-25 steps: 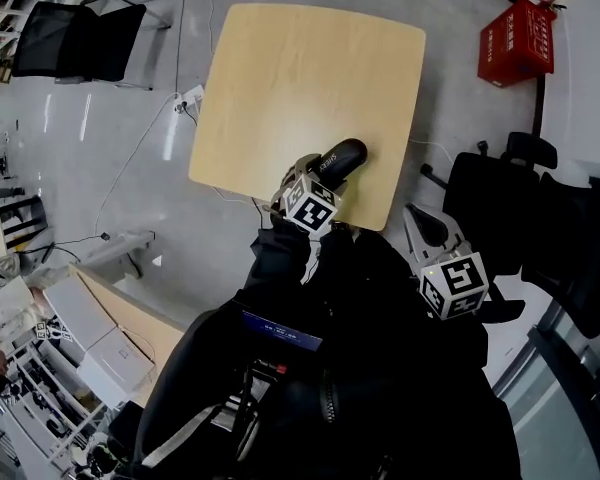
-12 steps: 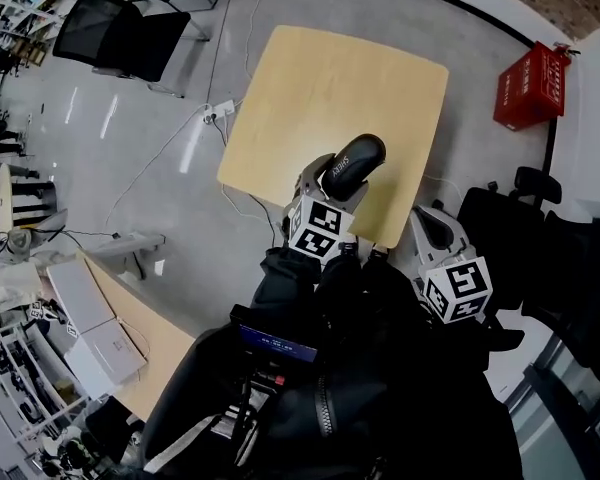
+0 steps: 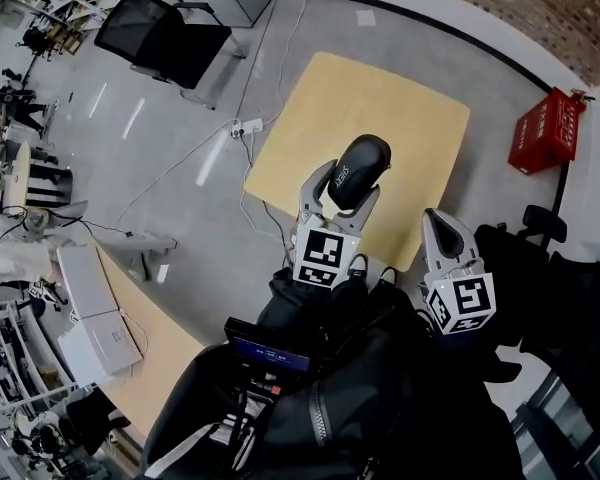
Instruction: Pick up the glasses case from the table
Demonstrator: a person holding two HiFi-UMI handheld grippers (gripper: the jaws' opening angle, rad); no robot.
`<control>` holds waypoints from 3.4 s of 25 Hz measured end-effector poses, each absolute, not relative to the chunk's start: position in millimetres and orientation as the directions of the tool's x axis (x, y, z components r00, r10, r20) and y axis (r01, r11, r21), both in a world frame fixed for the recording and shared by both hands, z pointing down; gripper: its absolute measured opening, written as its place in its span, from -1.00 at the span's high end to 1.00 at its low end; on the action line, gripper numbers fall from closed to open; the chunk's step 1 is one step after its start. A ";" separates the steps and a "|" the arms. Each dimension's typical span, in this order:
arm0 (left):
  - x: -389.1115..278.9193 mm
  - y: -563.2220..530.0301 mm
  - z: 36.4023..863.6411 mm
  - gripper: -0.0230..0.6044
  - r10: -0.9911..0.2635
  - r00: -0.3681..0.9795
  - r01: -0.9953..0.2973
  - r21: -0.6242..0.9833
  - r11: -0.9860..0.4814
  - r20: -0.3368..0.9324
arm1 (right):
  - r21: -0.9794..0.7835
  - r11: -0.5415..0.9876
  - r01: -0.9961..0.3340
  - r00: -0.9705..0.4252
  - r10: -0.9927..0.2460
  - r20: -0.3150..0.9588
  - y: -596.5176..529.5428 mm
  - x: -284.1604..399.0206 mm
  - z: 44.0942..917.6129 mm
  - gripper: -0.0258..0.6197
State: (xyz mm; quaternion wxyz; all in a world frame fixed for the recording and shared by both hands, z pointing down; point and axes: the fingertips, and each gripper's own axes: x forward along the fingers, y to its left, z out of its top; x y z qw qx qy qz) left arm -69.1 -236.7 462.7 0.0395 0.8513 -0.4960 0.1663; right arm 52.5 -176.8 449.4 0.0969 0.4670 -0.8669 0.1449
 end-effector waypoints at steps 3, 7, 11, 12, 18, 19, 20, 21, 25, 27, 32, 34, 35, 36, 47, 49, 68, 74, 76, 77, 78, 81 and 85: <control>-80.7 -235.4 434.0 -0.18 -0.876 0.414 -0.890 -0.091 -0.446 0.246 | -0.134 0.526 -0.840 -0.543 -0.800 0.256 -183.7 47.1 432.0 0.91; -90.5 -234.5 394.8 -0.18 -0.911 0.385 -0.913 -0.080 -0.399 0.146 | -0.076 0.516 -0.853 -0.521 -0.835 0.179 -192.5 47.0 400.8 0.91; -87.2 -237.4 359.9 -0.18 -0.918 0.391 -0.915 -0.081 -0.395 0.067 | -0.043 0.500 -0.865 -0.502 -0.858 0.109 -202.3 54.2 369.7 0.91; -85.4 -237.7 352.8 -0.18 -0.916 0.397 -0.913 -0.080 -0.400 0.050 | -0.035 0.498 -0.867 -0.498 -0.862 0.097 -204.1 55.6 363.9 0.91; -78.5 -230.7 329.9 -0.18 -0.906 0.424 -0.902 -0.097 -0.420 -0.016 | 0.011 0.480 -0.877 -0.479 -0.876 0.044 -204.6 58.0 341.8 0.91; -76.5 -230.2 327.3 -0.18 -0.904 0.427 -0.901 -0.100 -0.423 -0.023 | 0.016 0.477 -0.879 -0.477 -0.878 0.036 -205.0 59.3 338.8 0.91; -74.8 -230.1 324.6 -0.17 -0.903 0.430 -0.899 -0.103 -0.425 -0.028 | 0.021 0.475 -0.880 -0.474 -0.880 0.027 -205.5 60.5 335.5 0.91; -73.5 -230.2 322.0 -0.17 -0.902 0.431 -0.898 -0.106 -0.426 -0.033 | 0.027 0.474 -0.880 -0.473 -0.881 0.018 -205.8 61.1 332.0 0.91; -71.0 -232.3 316.2 -0.17 -0.900 0.434 -0.897 -0.112 -0.427 -0.044 | 0.055 0.482 -0.874 -0.483 -0.875 -0.004 -206.6 60.9 323.5 0.91; -69.6 -232.7 317.4 -0.17 -0.901 0.432 -0.898 -0.110 -0.425 -0.043 | 0.061 0.485 -0.873 -0.486 -0.874 -0.007 -205.8 61.3 323.5 0.91; -67.0 -233.5 320.7 -0.17 -0.902 0.430 -0.899 -0.107 -0.425 -0.037 | 0.056 0.487 -0.872 -0.488 -0.873 -0.005 -207.0 63.7 324.8 0.91; -67.2 -233.7 321.0 -0.17 -0.902 0.430 -0.899 -0.105 -0.425 -0.036 | 0.056 0.484 -0.873 -0.485 -0.874 -0.004 -208.1 64.1 325.3 0.91; -67.5 -233.3 321.2 -0.17 -0.902 0.430 -0.899 -0.103 -0.425 -0.035 | 0.056 0.483 -0.874 -0.484 -0.875 -0.003 -208.2 63.9 325.7 0.91; -68.1 -232.5 321.2 -0.17 -0.903 0.429 -0.900 -0.102 -0.424 -0.033 | 0.056 0.484 -0.873 -0.485 -0.875 -0.002 -207.8 63.5 326.3 0.91; -72.4 -227.9 319.6 -0.17 -0.906 0.422 -0.903 -0.098 -0.418 -0.027 | 0.058 0.498 -0.865 -0.498 -0.867 0.022 -207.2 56.9 330.7 0.91; -72.7 -227.3 320.9 -0.17 -0.906 0.422 -0.904 -0.095 -0.418 -0.026 | 0.058 0.500 -0.864 -0.500 -0.866 0.025 -206.6 56.0 332.6 0.91; -86.8 -224.3 326.3 -0.16 -0.917 0.399 -0.914 -0.084 -0.396 -0.018 | 0.062 0.522 -0.850 -0.521 -0.853 0.038 -205.9 42.1 336.5 0.91; -89.9 -219.5 327.8 -0.16 -0.920 0.392 -0.918 -0.080 -0.389 -0.014 | 0.065 0.527 -0.848 -0.525 -0.850 0.041 -201.5 39.7 336.8 0.91; -89.5 -217.9 329.8 -0.16 -0.920 0.391 -0.918 -0.079 -0.390 -0.011 | 0.063 0.526 -0.848 -0.524 -0.850 0.045 -200.3 40.4 338.3 0.91; -89.7 -217.1 331.0 -0.16 -0.920 0.391 -0.918 -0.078 -0.390 -0.008 | 0.063 0.526 -0.848 -0.524 -0.850 0.048 -199.5 40.5 339.3 0.91; -90.3 -216.2 332.0 -0.16 -0.920 0.391 -0.918 -0.076 -0.390 -0.007 | 0.063 0.526 -0.848 -0.524 -0.850 0.051 -198.7 40.2 340.2 0.91; -93.2 -213.6 334.2 -0.16 -0.922 0.388 -0.919 -0.072 -0.387 0.000 | 0.061 0.527 -0.847 -0.524 -0.849 0.059 -196.0 38.3 342.1 0.91; -93.0 -209.9 338.0 -0.16 -0.920 0.392 -0.917 -0.067 -0.392 0.011 | 0.056 0.524 -0.850 -0.521 -0.851 0.059 -192.0 38.4 342.1 0.91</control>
